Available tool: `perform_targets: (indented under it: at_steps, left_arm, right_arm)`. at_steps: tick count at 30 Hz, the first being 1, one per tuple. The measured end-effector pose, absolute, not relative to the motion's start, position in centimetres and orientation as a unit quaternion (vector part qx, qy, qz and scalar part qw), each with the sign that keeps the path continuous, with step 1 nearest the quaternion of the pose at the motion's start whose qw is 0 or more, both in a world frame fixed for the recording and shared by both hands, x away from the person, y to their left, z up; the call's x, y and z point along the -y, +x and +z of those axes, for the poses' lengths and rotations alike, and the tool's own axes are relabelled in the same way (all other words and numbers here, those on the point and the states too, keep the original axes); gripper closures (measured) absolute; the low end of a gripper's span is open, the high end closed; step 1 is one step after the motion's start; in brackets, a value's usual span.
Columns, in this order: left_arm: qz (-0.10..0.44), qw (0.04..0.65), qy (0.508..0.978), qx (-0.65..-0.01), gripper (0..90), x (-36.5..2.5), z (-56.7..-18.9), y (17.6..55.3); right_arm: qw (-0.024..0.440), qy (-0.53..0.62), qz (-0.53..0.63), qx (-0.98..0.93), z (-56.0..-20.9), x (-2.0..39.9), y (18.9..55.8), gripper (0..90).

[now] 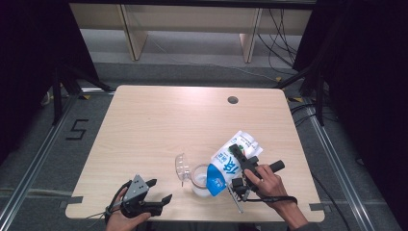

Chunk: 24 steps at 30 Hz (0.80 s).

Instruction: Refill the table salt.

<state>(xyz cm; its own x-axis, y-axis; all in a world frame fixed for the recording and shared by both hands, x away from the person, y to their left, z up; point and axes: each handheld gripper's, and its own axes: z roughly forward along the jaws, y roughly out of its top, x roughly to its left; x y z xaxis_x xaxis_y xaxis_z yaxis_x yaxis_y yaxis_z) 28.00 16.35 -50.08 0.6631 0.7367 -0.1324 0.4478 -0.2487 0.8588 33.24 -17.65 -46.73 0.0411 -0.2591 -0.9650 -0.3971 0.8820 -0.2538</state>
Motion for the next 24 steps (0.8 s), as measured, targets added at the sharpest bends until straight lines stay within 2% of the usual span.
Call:
perform_targets:
  at_steps: [24]
  left_arm:
    - [0.151,0.476,0.779,-0.379,21.7,-16.4,-50.08,28.04]
  right_arm:
    - [0.688,-0.251,0.041,-0.68,-46.41,17.52,33.15,64.2]
